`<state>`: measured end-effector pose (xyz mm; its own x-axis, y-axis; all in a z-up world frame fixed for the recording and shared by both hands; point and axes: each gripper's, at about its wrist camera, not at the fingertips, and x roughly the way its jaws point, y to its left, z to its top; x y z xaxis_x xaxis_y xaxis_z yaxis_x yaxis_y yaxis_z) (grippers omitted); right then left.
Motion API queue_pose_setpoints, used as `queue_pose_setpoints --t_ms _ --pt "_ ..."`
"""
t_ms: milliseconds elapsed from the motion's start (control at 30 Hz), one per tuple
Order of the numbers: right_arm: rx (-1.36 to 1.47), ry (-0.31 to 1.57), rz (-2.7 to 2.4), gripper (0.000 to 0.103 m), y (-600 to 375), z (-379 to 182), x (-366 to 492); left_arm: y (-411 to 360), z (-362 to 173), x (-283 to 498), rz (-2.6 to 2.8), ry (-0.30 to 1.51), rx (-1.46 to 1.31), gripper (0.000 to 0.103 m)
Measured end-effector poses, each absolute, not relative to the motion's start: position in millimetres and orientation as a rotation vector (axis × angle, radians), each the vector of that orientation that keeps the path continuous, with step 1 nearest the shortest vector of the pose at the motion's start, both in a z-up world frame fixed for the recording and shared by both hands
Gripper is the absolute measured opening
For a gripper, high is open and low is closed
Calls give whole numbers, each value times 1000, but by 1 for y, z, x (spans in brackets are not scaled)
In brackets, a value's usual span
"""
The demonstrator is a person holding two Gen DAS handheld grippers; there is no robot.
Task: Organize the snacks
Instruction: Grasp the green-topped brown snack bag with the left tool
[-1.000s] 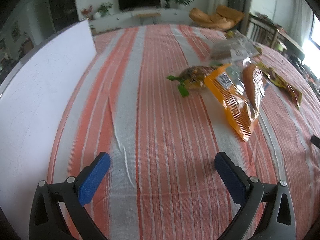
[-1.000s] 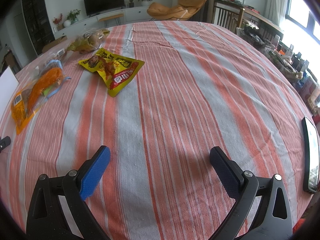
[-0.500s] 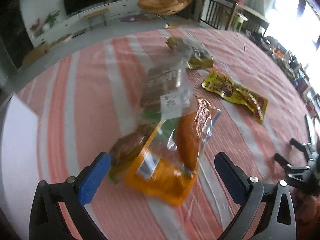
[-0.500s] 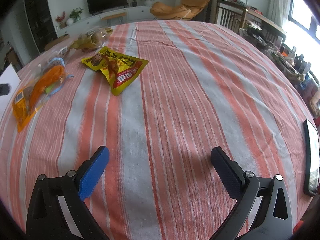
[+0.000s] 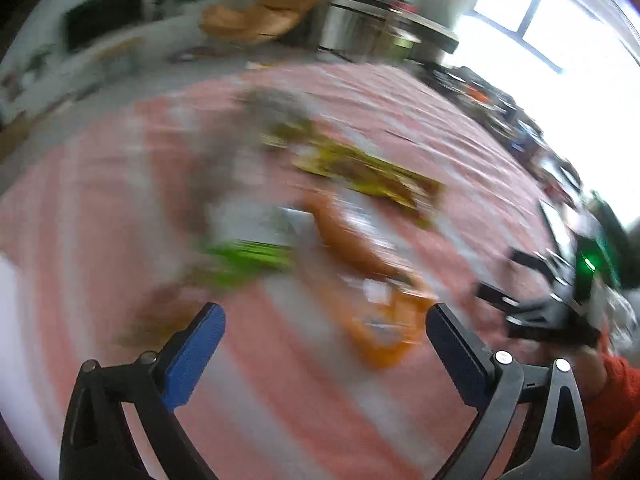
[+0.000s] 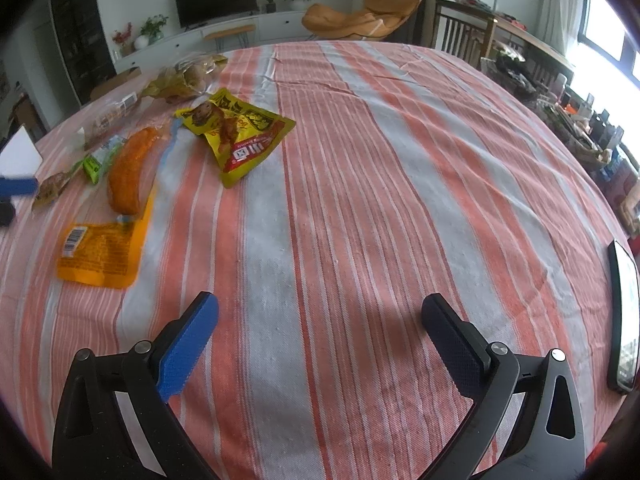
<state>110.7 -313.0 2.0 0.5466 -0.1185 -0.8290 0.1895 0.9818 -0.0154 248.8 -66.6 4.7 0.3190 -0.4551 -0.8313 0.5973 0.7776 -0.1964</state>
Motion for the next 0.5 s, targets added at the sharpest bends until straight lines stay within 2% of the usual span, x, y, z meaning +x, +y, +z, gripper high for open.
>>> queue_pose_setpoints --t_ms 67,200,367,500 --pt "79 976 -182 103 -313 2 111 -45 4 274 -607 1058 198 100" --pt "79 976 -182 103 -313 2 111 -45 -24 299 -620 1227 349 99" --pt "79 976 -182 103 -313 2 111 -70 -39 302 -597 1170 584 100" --pt "78 976 -182 103 -313 2 111 -59 -50 319 -554 1212 472 99"
